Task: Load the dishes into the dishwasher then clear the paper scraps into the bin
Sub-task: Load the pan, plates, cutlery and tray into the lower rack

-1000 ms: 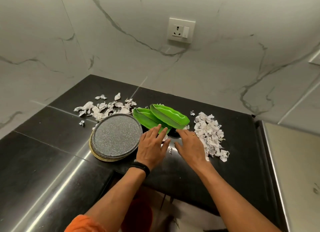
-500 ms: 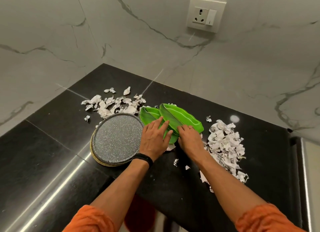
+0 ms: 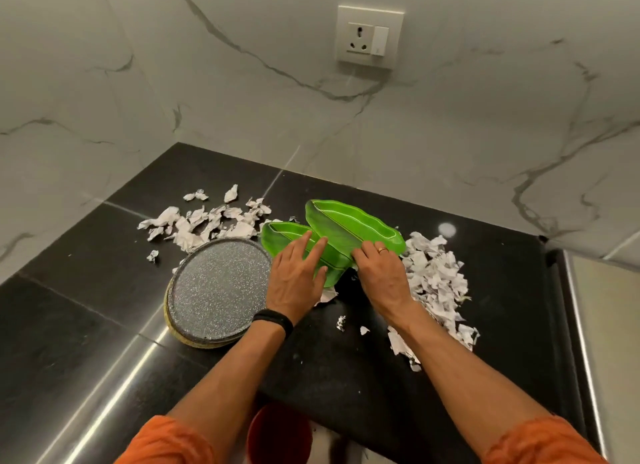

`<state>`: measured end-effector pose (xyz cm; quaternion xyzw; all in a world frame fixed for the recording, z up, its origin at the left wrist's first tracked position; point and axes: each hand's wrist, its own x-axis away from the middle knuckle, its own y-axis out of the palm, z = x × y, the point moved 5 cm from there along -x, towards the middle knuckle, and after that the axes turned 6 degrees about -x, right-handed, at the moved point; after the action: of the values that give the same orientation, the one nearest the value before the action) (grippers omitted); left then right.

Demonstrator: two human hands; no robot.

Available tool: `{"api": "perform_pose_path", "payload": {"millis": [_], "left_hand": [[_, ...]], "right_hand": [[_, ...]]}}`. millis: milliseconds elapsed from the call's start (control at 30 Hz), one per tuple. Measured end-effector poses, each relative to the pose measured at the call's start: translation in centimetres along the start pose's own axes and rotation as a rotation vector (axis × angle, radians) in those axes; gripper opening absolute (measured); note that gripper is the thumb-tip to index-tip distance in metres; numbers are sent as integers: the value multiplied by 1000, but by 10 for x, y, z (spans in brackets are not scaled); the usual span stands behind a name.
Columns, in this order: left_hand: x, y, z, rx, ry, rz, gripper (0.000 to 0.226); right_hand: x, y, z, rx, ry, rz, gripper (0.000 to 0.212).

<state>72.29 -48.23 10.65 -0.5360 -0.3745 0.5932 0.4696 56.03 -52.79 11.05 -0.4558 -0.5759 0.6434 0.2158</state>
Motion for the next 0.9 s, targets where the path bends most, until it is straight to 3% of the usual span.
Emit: {"api": "perform_pose_path", "payload": {"millis": [167,300,467,633,900], "left_hand": [[-8,-29,21,-16,176,81,83],[1,-50,48,4,356,144,85],[29,-59,82,-11,596,181,71],[75,-55,145,92,859,161,41],[171,-46,282,363,1215,-45,36]], "right_hand": [[38,-47,-6,8,77,141,24],[88,-77,-20,68,147,233,21],[163,-104,-44,134,262,291,19],[255,-136,-50,206,431,314,19],[408,-179,-47,279,785,238,30]]}}
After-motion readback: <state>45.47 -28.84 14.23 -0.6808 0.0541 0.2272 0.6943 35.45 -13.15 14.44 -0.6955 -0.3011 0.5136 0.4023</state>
